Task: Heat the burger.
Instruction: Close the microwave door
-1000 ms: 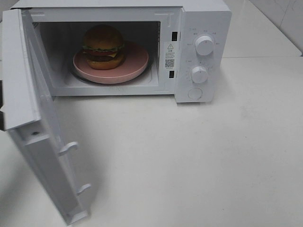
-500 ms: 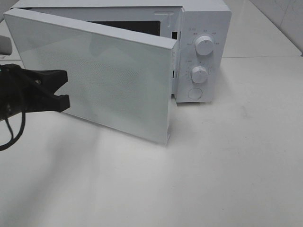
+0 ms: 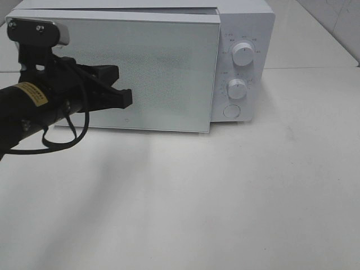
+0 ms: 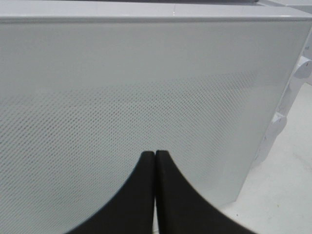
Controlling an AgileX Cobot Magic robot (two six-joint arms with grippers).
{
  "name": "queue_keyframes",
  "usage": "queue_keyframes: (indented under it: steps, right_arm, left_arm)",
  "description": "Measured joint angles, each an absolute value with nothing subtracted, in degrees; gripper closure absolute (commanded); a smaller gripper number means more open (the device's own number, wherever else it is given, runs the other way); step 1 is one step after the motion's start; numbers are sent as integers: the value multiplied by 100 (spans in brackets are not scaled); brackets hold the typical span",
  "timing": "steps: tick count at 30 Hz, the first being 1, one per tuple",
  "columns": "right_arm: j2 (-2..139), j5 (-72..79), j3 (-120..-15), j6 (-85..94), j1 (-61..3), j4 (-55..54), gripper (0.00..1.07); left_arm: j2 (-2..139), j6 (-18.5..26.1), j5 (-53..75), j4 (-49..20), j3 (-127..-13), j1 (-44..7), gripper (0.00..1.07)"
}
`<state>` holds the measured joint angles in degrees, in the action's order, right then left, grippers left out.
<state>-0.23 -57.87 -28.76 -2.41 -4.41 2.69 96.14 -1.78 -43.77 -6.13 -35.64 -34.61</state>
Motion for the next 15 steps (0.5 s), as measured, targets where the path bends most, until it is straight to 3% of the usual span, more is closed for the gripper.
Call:
queue_keyframes:
  steps: [7,15]
  right_arm:
    - [-23,-5787,-2876,-241,-441,269,31]
    - [-23,-5787,-2876,-241,-441,269,31]
  left_arm:
    - [10038,-143,-4183,-1134,-4286,-3736,107]
    - [10428,-143,-4057,-1163,-4893,-3747,107]
